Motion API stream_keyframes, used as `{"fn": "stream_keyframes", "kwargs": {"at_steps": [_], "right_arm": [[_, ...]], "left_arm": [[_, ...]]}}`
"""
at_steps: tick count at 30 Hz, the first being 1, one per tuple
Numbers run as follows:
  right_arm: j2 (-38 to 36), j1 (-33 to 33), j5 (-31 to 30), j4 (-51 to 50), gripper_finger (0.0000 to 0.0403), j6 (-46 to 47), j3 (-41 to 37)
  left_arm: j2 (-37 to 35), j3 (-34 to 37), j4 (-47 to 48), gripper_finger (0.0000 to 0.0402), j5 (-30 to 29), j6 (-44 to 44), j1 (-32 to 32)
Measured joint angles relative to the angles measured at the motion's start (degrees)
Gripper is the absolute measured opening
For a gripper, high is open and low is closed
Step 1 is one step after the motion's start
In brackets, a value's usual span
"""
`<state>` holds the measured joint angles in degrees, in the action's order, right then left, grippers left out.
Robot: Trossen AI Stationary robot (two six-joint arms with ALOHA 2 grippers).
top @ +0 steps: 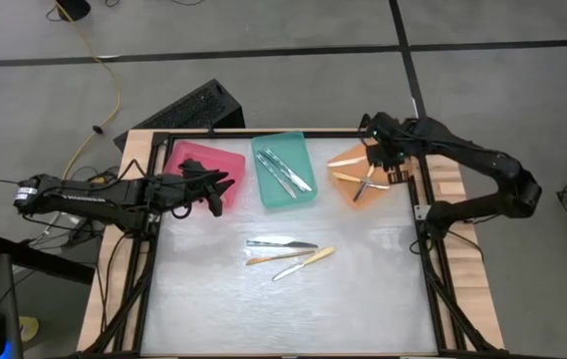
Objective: Sort silverware by color (type)
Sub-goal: Put the yellow knife into the orange bin
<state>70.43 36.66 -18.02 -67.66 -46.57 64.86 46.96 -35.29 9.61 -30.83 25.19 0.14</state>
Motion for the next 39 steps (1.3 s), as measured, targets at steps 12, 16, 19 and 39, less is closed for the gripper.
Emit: {"fn": "stream_keyframes", "kwargs": {"at_steps": [12, 16, 19, 39], "right_arm": [[0.00, 10.15, 4.90, -1.80, 0.0064, 1.06, -0.02], [-0.12, 11.75, 6.25, -1.24, 0.0064, 1.09, -1.12], [-1.00, 11.84, 6.21, -0.50, 0.0064, 1.07, -4.78], [-0.33, 11.87, 6.09, 18.27, 0.0064, -7.16, -22.05]], "left_arm": [[0.00, 0.00, 0.02, 0.0126, -0.04, 0.94, 0.01], [0.00, 0.00, 0.04, 0.0126, -0.04, 0.99, 0.00], [0.00, 0.00, 0.04, 0.0126, -0.04, 1.51, 0.00], [0.02, 0.00, 0.02, 0.0126, -4.37, 1.64, 0.00]]}}
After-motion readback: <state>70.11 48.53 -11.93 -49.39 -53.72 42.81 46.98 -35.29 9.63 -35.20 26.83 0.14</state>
